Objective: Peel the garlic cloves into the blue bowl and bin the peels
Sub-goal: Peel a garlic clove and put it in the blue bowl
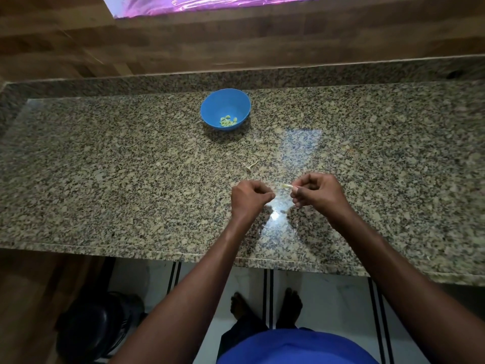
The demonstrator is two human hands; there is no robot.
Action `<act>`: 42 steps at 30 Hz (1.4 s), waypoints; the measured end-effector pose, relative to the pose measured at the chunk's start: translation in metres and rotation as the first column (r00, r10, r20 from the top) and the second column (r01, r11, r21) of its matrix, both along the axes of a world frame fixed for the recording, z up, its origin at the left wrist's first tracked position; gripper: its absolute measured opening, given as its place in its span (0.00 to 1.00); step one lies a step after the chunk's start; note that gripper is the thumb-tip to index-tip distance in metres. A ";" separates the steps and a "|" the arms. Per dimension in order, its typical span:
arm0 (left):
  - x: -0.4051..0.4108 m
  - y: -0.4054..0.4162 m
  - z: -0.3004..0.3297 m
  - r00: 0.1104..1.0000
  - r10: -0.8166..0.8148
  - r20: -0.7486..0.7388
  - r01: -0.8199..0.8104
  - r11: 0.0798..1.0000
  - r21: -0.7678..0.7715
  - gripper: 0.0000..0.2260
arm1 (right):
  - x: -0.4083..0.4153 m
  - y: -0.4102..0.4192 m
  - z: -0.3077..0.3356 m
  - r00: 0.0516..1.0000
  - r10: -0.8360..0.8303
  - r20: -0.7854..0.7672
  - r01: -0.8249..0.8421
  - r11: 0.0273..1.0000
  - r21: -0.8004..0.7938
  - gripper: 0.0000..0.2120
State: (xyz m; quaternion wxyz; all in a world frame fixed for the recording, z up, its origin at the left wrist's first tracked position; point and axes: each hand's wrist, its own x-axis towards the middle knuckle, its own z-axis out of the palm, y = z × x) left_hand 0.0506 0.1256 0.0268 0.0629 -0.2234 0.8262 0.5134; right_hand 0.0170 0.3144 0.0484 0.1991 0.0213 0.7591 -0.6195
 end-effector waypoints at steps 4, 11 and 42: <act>-0.003 0.000 0.000 0.999 -0.026 -0.026 0.027 0.999 0.023 0.07 | 0.002 0.002 0.000 1.000 -0.007 -0.015 0.007 1.000 -0.012 0.04; -0.008 -0.001 0.011 0.995 -0.061 -0.082 0.074 0.983 0.169 0.05 | 0.000 0.003 -0.002 1.000 -0.010 -0.003 0.010 1.000 0.013 0.05; -0.007 0.008 0.027 0.960 0.143 0.242 -0.277 0.636 0.721 0.07 | 0.007 -0.011 0.001 0.902 0.103 -0.419 0.041 0.946 0.321 0.06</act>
